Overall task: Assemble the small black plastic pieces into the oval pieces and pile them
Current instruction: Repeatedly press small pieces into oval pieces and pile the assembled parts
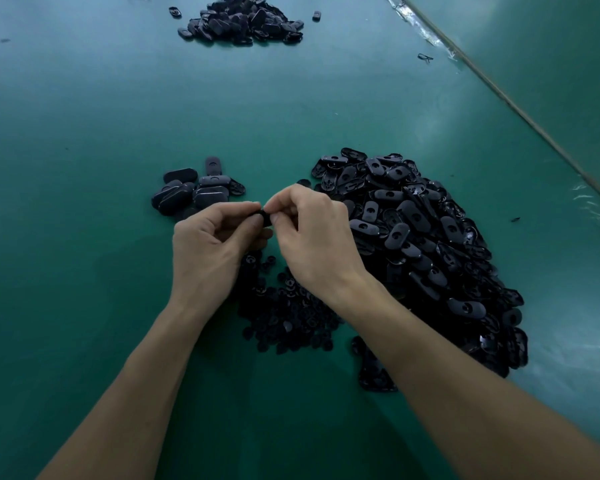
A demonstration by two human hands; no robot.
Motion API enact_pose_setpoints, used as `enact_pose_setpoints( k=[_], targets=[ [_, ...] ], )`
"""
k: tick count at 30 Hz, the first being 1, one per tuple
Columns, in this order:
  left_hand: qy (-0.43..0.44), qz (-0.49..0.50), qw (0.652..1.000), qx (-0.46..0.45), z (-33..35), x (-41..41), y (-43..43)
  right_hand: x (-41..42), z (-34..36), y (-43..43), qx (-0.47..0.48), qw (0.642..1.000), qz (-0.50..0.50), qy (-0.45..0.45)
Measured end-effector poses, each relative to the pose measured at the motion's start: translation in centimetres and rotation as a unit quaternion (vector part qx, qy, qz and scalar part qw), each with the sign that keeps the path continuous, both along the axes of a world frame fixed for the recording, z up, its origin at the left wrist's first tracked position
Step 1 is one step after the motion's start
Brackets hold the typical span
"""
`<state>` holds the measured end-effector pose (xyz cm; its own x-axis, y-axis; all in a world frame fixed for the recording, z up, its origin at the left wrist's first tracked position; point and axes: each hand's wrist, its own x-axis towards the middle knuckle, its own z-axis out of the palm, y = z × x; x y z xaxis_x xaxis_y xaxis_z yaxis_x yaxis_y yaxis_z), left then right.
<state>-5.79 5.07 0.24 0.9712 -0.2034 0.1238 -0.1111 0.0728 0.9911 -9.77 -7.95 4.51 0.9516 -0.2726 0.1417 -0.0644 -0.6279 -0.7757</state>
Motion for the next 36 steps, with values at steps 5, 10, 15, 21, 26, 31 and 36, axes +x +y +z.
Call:
enact_pose_setpoints(
  k=[5,10,15,21,26,31,36],
  targets=[
    [-0.011,-0.003,1.0,0.017,0.11,0.05,0.17,0.05,-0.04,0.09,-0.002,1.0,0.003,0.008],
    [-0.016,-0.003,0.999,0.043,0.18,0.06,0.23,0.06,0.09,-0.27,-0.023,0.999,0.008,0.025],
    [-0.026,-0.005,0.998,0.05,0.2,0.06,0.2,0.03,0.29,-0.28,-0.024,0.999,0.018,0.032],
    [-0.036,0.004,0.998,0.046,0.13,0.02,0.04,-0.09,0.11,-0.32,-0.016,0.999,0.026,0.03],
    [-0.035,0.013,0.998,0.046,0.07,0.04,0.12,-0.04,0.06,-0.41,-0.008,0.999,0.019,0.028],
    [-0.016,0.031,0.999,0.009,0.07,0.06,-0.04,-0.25,0.32,-0.34,-0.058,0.998,0.026,0.009],
    [-0.021,0.03,0.999,0.004,0.24,0.08,0.01,-0.28,0.4,-0.22,-0.039,0.999,0.027,0.017]
  ],
)
